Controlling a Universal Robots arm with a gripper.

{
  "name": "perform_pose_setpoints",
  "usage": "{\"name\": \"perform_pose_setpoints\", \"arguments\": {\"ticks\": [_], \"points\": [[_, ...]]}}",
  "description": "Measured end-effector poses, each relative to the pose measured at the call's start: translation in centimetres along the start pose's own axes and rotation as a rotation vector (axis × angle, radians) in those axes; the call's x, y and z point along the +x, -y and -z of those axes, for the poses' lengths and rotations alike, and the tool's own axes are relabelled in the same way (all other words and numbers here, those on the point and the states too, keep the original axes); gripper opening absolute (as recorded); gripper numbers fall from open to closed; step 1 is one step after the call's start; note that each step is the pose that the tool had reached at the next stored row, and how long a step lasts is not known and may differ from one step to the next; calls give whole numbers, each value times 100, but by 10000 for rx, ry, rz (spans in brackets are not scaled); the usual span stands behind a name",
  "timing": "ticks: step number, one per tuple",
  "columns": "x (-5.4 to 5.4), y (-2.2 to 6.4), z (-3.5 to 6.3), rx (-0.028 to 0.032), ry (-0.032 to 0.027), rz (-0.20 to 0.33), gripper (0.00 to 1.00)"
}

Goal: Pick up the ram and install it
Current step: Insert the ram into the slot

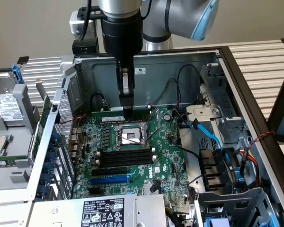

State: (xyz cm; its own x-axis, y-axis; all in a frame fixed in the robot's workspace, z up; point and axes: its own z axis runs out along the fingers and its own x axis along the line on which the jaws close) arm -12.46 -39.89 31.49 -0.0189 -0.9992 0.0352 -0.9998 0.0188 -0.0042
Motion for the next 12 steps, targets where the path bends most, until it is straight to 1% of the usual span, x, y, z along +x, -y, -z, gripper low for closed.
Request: {"name": "perform_pose_setpoints", "arguments": {"ticks": [2, 5, 8, 10, 12], "points": [[-1, 1, -24, 2, 0, -114, 13], [-2, 2, -63, 23, 1, -268, 13], [-1, 1, -109, 54, 0, -289, 13], [-1, 1, -131, 83, -16, -292, 13], [-2, 1, -151, 107, -45, -292, 13]]}}
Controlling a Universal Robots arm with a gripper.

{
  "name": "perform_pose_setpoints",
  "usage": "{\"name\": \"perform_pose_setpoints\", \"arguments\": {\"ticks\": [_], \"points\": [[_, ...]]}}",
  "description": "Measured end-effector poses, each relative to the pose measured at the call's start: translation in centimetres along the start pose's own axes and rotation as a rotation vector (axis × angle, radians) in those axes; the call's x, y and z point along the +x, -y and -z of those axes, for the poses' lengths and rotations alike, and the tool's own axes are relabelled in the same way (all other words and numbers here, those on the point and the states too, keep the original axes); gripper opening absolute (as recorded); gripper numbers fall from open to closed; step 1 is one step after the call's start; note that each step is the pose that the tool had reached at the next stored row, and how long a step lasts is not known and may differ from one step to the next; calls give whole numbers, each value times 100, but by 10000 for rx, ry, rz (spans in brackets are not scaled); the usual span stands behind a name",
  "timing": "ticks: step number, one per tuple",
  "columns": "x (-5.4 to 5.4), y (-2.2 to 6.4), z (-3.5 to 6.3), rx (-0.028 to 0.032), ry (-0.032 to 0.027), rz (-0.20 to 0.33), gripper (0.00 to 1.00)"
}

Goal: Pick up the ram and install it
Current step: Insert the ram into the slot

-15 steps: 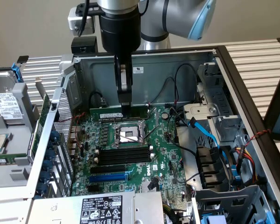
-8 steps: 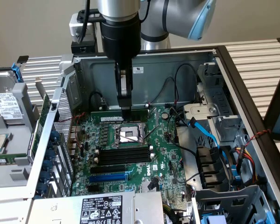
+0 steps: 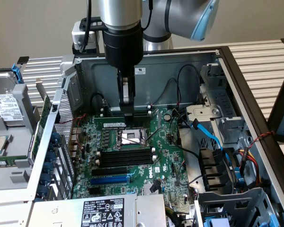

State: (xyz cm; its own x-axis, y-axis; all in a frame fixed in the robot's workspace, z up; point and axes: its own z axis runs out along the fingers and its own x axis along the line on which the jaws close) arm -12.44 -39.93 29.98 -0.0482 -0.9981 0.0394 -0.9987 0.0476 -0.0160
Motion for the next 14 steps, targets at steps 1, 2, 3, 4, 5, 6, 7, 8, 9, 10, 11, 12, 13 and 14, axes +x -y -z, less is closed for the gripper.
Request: {"name": "perform_pose_setpoints", "arguments": {"ticks": [1, 2, 3, 4, 5, 6, 7, 8, 9, 10, 11, 12, 13, 14], "points": [[0, 0, -10, 9, -15, 1, 13], [3, 0, -18, 19, -34, 0, 13], [4, -1, -24, 37, -52, -1, 13], [7, -1, -35, 55, -55, -2, 13], [16, -1, -48, 63, -55, -2, 13], [29, -1, -61, 67, -55, -3, 13], [36, 0, -77, 71, -52, -3, 13], [41, 0, -93, 73, -53, -3, 13], [43, -1, -111, 73, -54, -5, 13], [42, -1, -127, 74, -55, -6, 13], [42, -1, -137, 73, -56, -7, 13], [42, -1, -146, 74, -55, -6, 13], [42, 0, -156, 74, -55, -5, 13], [41, -1, -171, 74, -57, -5, 13]]}}
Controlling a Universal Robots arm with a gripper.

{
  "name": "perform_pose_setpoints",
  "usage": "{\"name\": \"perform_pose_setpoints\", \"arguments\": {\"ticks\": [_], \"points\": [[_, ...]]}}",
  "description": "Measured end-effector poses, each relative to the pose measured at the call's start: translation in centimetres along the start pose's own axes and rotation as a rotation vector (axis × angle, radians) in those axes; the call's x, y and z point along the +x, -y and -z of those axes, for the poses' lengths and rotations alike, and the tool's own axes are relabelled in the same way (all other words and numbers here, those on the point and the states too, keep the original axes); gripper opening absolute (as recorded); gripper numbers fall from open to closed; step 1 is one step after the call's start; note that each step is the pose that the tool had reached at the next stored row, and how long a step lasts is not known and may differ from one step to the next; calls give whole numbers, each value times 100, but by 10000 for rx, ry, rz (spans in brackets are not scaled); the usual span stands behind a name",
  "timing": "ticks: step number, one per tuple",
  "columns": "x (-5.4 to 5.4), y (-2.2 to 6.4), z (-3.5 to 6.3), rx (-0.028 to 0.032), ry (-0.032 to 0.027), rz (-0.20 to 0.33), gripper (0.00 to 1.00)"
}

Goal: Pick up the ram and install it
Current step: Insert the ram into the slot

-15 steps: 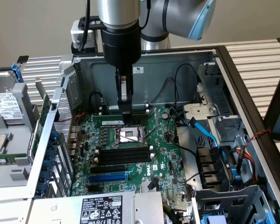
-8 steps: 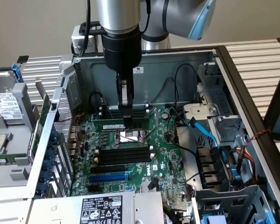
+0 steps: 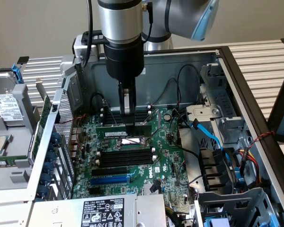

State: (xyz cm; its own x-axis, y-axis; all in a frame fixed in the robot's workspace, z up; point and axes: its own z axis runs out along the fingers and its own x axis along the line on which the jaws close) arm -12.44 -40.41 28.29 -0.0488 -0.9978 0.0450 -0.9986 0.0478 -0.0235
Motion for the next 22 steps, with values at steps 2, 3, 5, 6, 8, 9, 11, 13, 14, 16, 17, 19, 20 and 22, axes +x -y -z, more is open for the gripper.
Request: {"name": "perform_pose_setpoints", "arguments": {"ticks": [2, 3, 5, 6, 8, 9, 11, 13, 14, 16, 17, 19, 20, 22], "points": [[-1, 0, -35, 2, -5, 0, 13], [-2, -1, -52, 3, -8, -1, 13], [-4, -2, -87, 4, -7, -2, 13], [-4, -2, -98, 4, -8, -2, 13], [-6, -3, -125, 4, -9, -2, 13], [-6, -3, -141, 4, -10, -2, 13], [-8, -4, -167, 3, -17, -2, 13], [-8, -4, -184, 5, -21, -1, 13], [-9, -4, -190, 4, -25, 3, 13], [-9, -5, -198, 6, -25, 22, 13], [-9, -5, -200, 5, -26, 42, 13], [-11, -4, -204, 9, -24, 98, 13], [-12, -4, -207, 12, -21, 131, 13], [-12, -2, -209, 13, -21, 177, 13]]}}
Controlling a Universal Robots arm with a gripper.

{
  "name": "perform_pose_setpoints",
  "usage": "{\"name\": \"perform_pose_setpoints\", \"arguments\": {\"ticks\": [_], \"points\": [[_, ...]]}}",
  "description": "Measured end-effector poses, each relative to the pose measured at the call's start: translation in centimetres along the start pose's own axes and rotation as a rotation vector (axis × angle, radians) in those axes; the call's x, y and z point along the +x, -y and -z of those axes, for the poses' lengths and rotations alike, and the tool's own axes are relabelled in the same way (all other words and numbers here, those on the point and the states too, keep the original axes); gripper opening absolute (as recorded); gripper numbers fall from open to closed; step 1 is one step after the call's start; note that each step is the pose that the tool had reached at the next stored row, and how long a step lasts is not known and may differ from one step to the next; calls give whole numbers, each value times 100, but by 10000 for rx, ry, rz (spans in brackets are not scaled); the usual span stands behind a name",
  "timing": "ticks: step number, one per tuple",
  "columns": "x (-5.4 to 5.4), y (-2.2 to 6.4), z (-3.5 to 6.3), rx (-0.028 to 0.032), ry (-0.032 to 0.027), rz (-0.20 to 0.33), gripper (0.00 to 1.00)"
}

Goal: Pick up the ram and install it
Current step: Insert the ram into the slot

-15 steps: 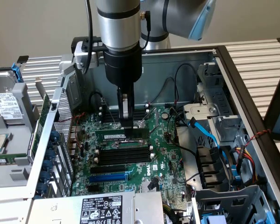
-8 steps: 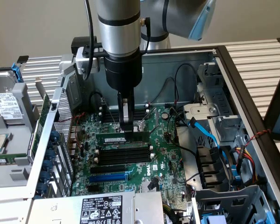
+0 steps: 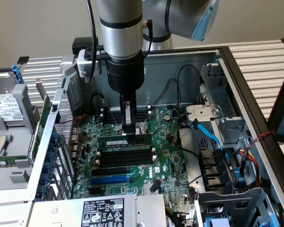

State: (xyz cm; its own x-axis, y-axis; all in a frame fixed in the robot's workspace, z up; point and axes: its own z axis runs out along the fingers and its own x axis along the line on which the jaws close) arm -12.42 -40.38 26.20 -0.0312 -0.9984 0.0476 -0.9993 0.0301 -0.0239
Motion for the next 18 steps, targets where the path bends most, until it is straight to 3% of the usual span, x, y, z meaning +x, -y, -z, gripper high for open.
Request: {"name": "perform_pose_setpoints", "arguments": {"ticks": [18], "points": [[28, 2, -61, 5, -18, 76, 13]]}}
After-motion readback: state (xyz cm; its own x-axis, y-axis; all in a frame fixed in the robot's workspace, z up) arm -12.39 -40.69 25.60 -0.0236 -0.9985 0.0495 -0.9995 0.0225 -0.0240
